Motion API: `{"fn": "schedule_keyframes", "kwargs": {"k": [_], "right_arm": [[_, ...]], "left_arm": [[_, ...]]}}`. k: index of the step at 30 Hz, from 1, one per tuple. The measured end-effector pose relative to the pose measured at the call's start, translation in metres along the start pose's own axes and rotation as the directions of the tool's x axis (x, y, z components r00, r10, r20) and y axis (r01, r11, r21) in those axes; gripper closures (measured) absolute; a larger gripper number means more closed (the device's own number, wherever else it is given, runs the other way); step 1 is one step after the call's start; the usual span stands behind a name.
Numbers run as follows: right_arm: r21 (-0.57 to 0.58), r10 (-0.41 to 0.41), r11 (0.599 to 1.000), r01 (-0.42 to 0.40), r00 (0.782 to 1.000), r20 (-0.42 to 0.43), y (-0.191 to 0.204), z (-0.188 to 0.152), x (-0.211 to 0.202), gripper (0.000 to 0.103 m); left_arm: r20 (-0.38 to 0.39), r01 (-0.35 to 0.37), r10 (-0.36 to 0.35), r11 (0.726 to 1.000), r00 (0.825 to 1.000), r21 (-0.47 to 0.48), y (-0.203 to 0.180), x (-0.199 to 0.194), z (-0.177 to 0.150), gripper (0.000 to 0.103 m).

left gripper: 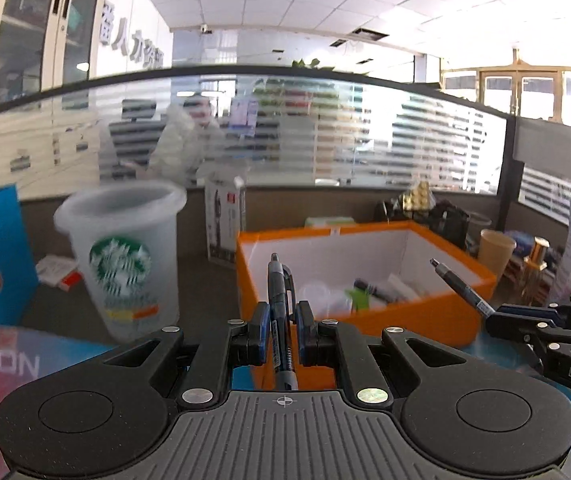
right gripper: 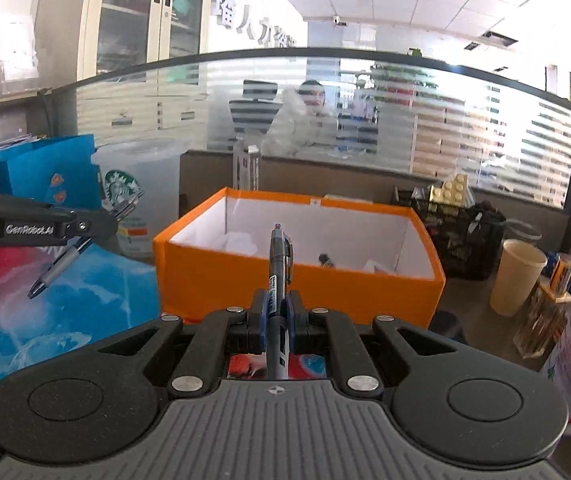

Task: Organize rigid objects
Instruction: 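Lift and carry both pens over the orange box with both tools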

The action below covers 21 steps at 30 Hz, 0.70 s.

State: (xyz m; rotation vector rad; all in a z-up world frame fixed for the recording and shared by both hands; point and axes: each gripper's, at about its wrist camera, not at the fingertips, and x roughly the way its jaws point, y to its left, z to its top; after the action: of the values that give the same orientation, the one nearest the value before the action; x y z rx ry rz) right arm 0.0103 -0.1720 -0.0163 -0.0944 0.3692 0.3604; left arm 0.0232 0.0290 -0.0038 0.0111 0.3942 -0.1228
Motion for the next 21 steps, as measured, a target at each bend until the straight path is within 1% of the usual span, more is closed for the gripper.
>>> {"fn": "schedule_keyframes", "kwargs": {"k": [3,7,15,21], "right_arm": [[-0.013,-0.006,1.000,0.007,1.000,0.029,-0.008,0.017,0.006,0.094],[-0.014,-0.002,1.000,0.003,0.999,0.045,-0.021,0.036,0.019,0.094],[0.037,0.010,0.999,-0.011,1.000,0.026,-0.049,0.052,0.062,0.094],[0.038,0.011,0.999,-0.011,1.000,-0.001,-0.062,0.063,0.095,0.094]], "left_arm": [[0.020,0.005,-0.006,1.000,1.000,0.020,-0.007,0.012,0.019,0.092],[0.028,0.014,-0.015,0.999,0.999,0.034,-0.016,0.031,0.036,0.092],[-0.045,0.024,-0.021,0.998,0.999,0.052,-0.025,0.087,0.044,0.092],[-0.064,0.032,-0.028,0.997,0.998,0.067,-0.031,0.119,0.054,0.092]]}}
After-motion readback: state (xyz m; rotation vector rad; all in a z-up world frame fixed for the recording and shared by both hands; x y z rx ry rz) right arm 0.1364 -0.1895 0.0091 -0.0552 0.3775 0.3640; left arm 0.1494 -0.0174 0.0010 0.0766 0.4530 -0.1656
